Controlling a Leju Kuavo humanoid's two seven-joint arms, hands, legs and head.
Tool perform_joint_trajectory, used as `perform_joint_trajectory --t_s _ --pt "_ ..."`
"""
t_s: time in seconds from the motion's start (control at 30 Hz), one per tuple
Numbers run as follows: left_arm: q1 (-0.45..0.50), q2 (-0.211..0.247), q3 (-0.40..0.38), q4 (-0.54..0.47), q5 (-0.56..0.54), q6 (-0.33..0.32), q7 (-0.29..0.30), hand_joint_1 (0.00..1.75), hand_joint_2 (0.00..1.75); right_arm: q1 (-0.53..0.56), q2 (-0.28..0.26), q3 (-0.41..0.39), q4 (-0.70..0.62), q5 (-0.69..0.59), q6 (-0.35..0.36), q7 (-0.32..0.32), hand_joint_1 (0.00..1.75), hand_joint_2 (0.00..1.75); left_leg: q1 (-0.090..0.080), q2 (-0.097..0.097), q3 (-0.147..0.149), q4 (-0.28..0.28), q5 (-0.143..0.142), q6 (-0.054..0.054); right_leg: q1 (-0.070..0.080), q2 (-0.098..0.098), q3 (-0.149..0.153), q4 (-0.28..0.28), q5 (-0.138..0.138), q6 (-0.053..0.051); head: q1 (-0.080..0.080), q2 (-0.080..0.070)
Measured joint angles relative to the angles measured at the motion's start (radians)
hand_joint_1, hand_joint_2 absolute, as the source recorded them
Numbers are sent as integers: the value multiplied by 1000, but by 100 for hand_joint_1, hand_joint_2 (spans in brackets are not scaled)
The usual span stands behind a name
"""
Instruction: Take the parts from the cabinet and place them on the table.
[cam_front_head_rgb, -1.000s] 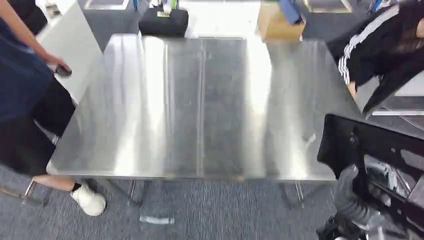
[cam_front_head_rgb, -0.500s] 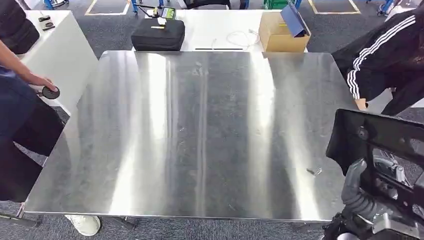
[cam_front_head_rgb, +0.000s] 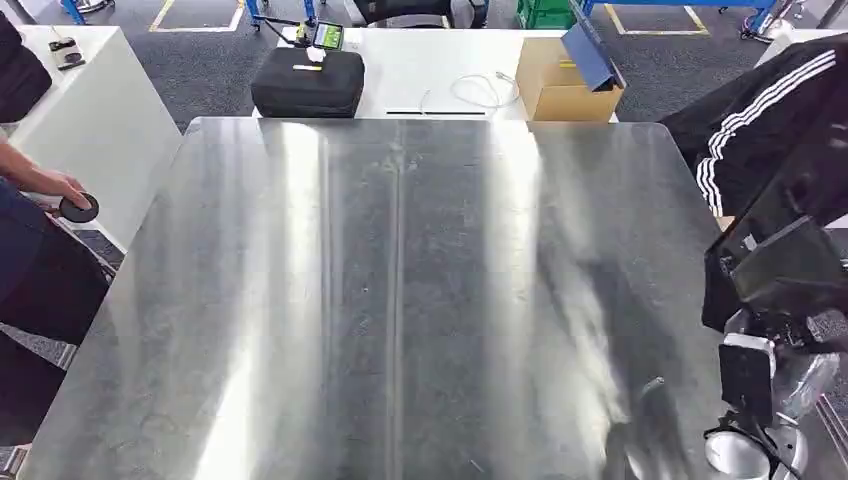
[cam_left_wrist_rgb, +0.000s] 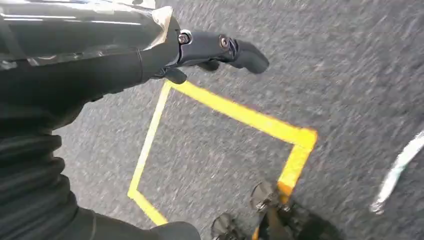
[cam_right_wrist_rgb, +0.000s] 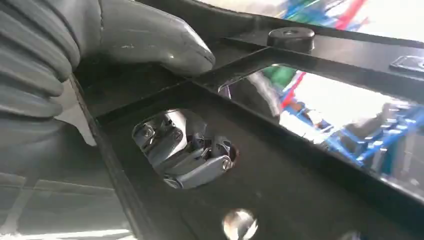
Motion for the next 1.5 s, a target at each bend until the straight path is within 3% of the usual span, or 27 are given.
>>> perform_joint_trajectory --t_s 0.2,0.33,0.47,0.6,0.8,1.13,1.2,1.3,1.37,1.4,1.5 --pt "0 -12 -7 0 -2 15 6 0 175 -200 -179 -37 445 209 -88 107 175 175 -2 -5 2 0 -9 13 0 -7 7 -22 -1 1 1 0" --pt "0 -11 -16 0 -6 -7 2 0 175 -323 -295 -31 709 371 -105 273 175 175 -6 -7 4 0 -11 19 -3 -9 8 -24 -2 15 1 0" --pt "2 -11 -21 0 -7 -9 -12 0 175 -370 -366 -20 841 411 -105 334 175 175 -7 -10 5 0 -10 21 -3 -12 9 -24 -2 20 0 0" --pt "4 -11 -22 0 -7 -9 -16 0 175 -380 -405 -17 908 415 -106 339 175 175 -7 -10 6 -2 -9 22 -3 -13 17 -24 -1 21 0 0" --pt "4 -16 -24 0 -12 -10 -16 0 175 -394 -426 -17 948 410 -108 278 175 175 -7 -10 11 -7 -9 22 -3 -13 19 -24 -1 21 0 0" --pt "4 -21 -24 0 -12 -8 -16 0 175 -407 -430 -13 971 409 -108 255 175 175 -7 -10 14 -9 -9 22 -2 -13 21 -24 -1 20 0 0" --pt "4 -21 -24 0 -12 -7 -15 0 175 -408 -428 -13 972 379 -106 196 175 175 -7 -10 14 -9 -9 22 -2 -13 22 -24 -1 20 0 0" --pt "3 -22 -24 0 -15 -5 -8 0 175 -421 -391 -37 954 254 -77 -47 175 175 -7 -7 15 -10 -9 22 0 -11 23 -24 -1 20 0 0" --pt "0 -24 -24 0 -16 -2 -2 0 175 -420 -345 -40 896 197 -28 -143 175 175 -6 -6 16 -10 -9 21 0 -11 23 -24 -1 20 0 0" --pt "-1 -24 -24 0 -16 -2 1 0 175 -410 -313 -34 831 167 15 -158 175 175 -5 -6 16 -10 -9 21 0 -11 23 -24 -1 20 0 0" --pt "-1 -24 -24 0 -11 5 3 0 175 -336 -234 48 584 96 123 -115 175 175 -4 -9 16 -10 -8 20 0 -12 24 -24 -1 20 0 0"
